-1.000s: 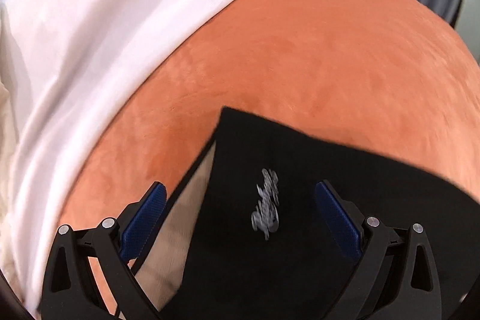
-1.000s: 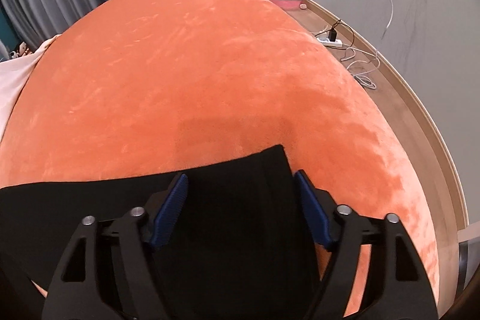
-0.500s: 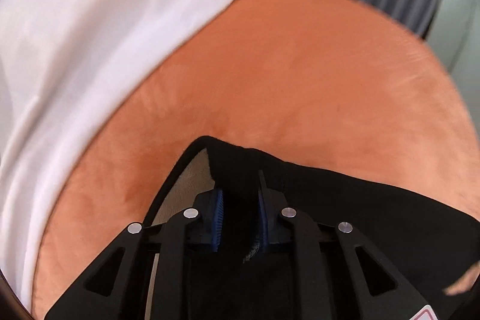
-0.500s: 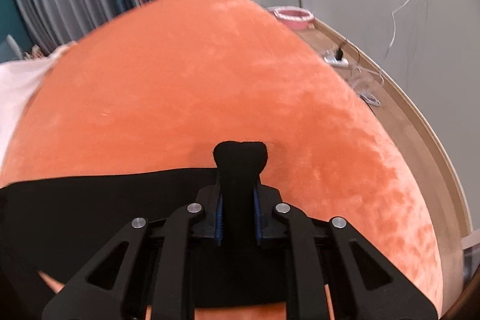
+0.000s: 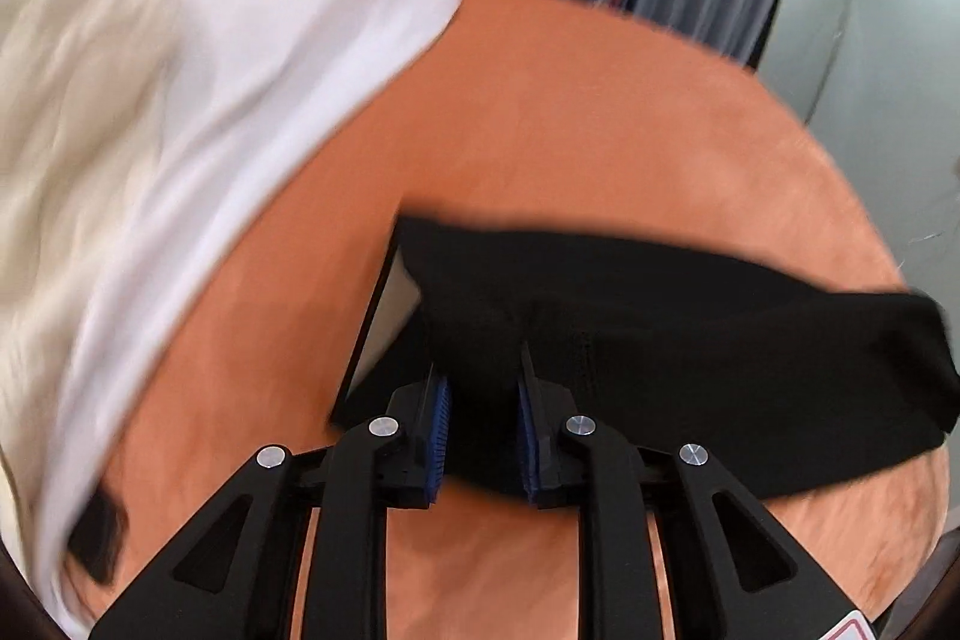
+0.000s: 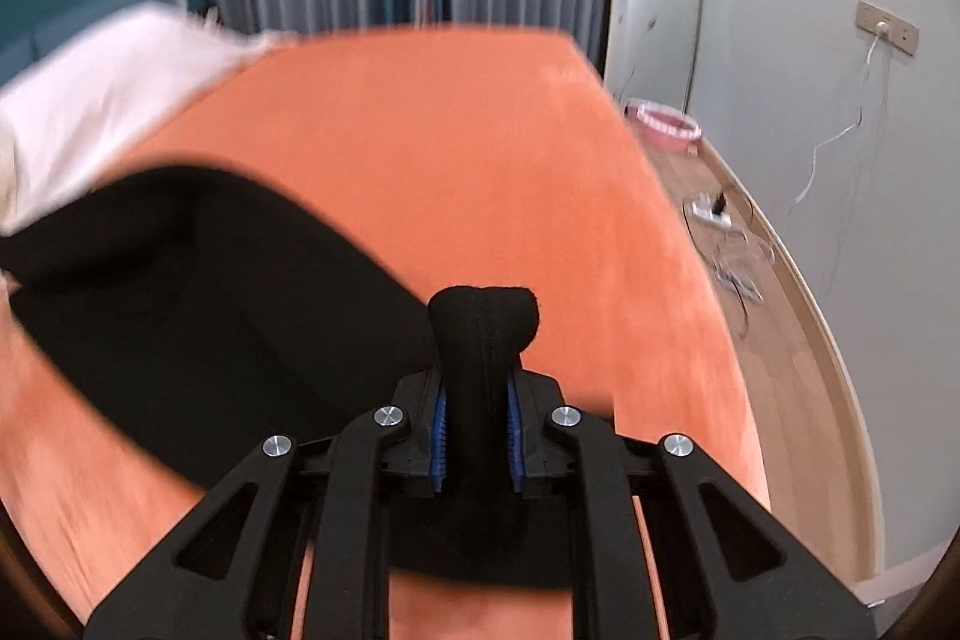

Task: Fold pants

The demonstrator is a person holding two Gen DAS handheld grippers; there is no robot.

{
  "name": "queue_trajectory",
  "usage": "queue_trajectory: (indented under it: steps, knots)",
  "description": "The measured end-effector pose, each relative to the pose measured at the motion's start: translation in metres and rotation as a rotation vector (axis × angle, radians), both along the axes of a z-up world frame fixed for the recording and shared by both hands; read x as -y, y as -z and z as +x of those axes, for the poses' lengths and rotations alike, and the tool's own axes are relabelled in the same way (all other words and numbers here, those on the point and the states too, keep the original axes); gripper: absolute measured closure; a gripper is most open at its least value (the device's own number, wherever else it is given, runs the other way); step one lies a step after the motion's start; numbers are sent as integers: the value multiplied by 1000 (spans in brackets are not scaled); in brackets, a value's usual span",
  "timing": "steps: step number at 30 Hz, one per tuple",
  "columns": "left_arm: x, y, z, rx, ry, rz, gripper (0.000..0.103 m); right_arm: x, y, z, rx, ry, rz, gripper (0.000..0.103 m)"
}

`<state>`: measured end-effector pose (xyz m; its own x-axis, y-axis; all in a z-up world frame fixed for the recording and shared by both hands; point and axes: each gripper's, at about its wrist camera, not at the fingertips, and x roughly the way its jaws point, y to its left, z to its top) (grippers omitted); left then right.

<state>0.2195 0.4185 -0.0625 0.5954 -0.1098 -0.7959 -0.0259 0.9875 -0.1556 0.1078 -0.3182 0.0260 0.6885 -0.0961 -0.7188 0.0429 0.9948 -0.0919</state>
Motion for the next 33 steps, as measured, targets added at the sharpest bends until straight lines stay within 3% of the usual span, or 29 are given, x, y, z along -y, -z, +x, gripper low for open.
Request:
queue_trajectory:
  steps: [4,7,9,10,11,12,13,15,17,19,21,25,26,27,29,30,31,33]
  knots:
    - [-10,59,-2,-113,-46,20,83,8,54,-27,-119,21,-8,87]
    - [-11,59,-3,-101,-83,-25,78,13,64,-34,-103,39,38,80]
    - [-14,50,-11,-89,-106,-52,69,18,58,-43,-86,60,74,64]
    - [-18,42,-13,-80,-115,-72,54,20,52,-50,-68,73,77,59]
    - [-22,36,-16,-74,-120,-89,34,22,46,-59,-51,80,89,47]
    - [-26,29,-21,-65,-130,-99,27,29,40,-72,-27,101,117,38]
    - [-29,20,-31,-39,-145,-110,20,36,35,-80,-5,123,148,36]
    - [-31,6,-45,-6,-154,-153,18,52,29,-104,48,181,239,36]
    - [-31,0,-56,16,-154,-223,17,80,23,-125,126,255,413,36]
    - [-21,0,-52,21,-163,-272,17,96,21,-133,172,302,521,34]
    - [-6,10,-43,-10,-156,-307,17,101,20,-127,181,315,559,34]
    - [22,53,-19,-160,-171,-380,17,82,27,-91,87,252,509,36]
    - [27,64,-14,-203,-182,-402,17,70,31,-80,62,215,479,56]
    - [30,71,-9,-220,-198,-406,17,54,35,-67,28,153,411,93]
    - [37,71,-9,-184,-231,-336,16,33,36,-48,-35,101,246,97]
    - [41,69,-6,-185,-227,-307,16,22,27,-41,-22,82,136,97]
    - [44,68,-1,-200,-217,-273,16,9,1,-39,57,51,25,97]
    - [46,68,3,-218,-206,-250,16,-7,-47,-50,234,-15,-88,95]
